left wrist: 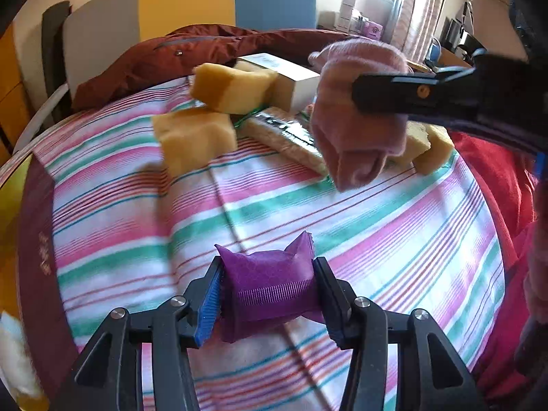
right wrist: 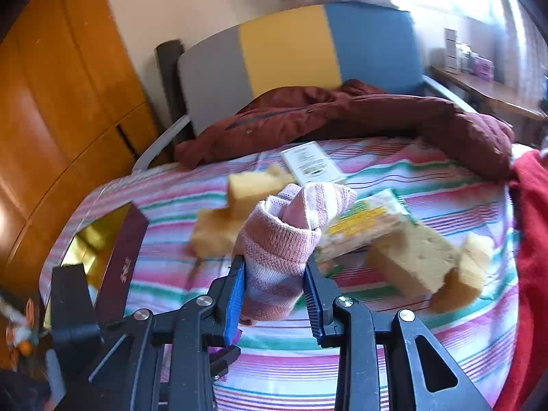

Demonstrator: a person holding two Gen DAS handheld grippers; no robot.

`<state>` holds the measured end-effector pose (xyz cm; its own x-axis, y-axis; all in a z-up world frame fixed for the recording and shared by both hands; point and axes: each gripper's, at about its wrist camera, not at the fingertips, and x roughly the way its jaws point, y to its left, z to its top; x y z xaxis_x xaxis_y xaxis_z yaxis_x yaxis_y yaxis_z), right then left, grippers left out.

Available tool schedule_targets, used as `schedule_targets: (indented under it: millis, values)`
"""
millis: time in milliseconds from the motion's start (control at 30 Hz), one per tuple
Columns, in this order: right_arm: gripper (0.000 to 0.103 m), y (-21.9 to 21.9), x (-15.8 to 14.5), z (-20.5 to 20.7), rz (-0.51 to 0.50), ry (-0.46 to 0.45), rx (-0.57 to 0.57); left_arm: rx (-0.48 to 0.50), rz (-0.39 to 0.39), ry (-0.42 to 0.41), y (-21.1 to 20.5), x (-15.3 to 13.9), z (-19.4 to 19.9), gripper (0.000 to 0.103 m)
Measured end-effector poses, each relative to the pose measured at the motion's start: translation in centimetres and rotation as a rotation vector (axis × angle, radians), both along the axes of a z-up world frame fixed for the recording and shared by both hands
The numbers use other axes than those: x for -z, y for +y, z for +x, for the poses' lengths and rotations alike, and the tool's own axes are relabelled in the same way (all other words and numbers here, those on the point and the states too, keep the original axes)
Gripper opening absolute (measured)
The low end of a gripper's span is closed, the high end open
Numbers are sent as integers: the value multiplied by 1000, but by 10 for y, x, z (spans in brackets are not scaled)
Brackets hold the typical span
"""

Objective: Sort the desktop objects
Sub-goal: 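Carry the pink sock and purple pouch over the tray and release the sock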

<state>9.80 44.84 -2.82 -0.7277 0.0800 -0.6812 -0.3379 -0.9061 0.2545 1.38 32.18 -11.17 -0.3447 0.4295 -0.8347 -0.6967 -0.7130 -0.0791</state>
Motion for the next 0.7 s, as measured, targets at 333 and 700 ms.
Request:
schedule_targets:
  millis: [333, 700]
  values:
    - [33, -23, 12, -9, -8, -43, -111, -33, 63, 44, -42, -28, 6, 51]
    - [33, -41, 17, -15, -13, -62, -184, -143, 136, 112, -104, -64, -7, 52]
